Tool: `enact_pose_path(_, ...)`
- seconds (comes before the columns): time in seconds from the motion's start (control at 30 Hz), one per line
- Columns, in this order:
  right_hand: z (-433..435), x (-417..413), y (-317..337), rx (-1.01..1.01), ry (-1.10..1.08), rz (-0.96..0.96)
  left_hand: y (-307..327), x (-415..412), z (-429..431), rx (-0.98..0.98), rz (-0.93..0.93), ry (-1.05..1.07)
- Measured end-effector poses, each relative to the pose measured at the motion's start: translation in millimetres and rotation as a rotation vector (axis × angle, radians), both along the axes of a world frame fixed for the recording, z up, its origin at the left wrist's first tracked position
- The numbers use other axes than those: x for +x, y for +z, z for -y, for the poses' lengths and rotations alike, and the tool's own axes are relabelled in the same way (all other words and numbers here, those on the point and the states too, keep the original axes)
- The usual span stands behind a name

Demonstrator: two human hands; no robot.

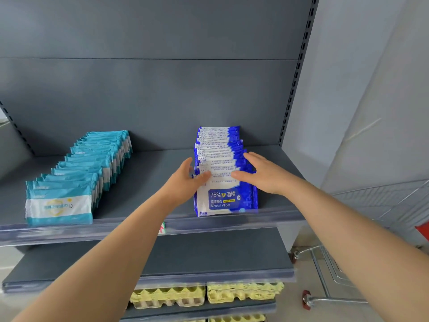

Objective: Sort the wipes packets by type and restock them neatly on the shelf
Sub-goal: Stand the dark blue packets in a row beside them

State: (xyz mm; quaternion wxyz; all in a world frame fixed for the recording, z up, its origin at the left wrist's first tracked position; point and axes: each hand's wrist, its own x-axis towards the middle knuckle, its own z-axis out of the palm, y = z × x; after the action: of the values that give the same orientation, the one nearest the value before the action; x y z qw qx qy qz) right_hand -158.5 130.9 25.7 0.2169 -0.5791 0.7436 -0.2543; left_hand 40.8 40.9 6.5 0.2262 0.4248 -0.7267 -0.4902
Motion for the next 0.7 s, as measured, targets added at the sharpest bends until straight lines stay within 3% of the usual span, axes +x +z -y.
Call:
enact_pose_path(0.13,14.4,-4.6,5.2,-0.017,-0.029,0.007,9.0,-15.8,20.0,-0.075,0.090,0.118)
enact_pose_path(0.5,35.4,-13.2,-2.4,0.046,-0.020,0.070,-7.1,-39.9,33.2,0.007,0.065,0.107)
enact_pose_path(0.7,25.6,-6.2,2.2,-0.054,-0.015,-0.085,-3.8,-29.0,25.6,-0.050,-0.066,0.115)
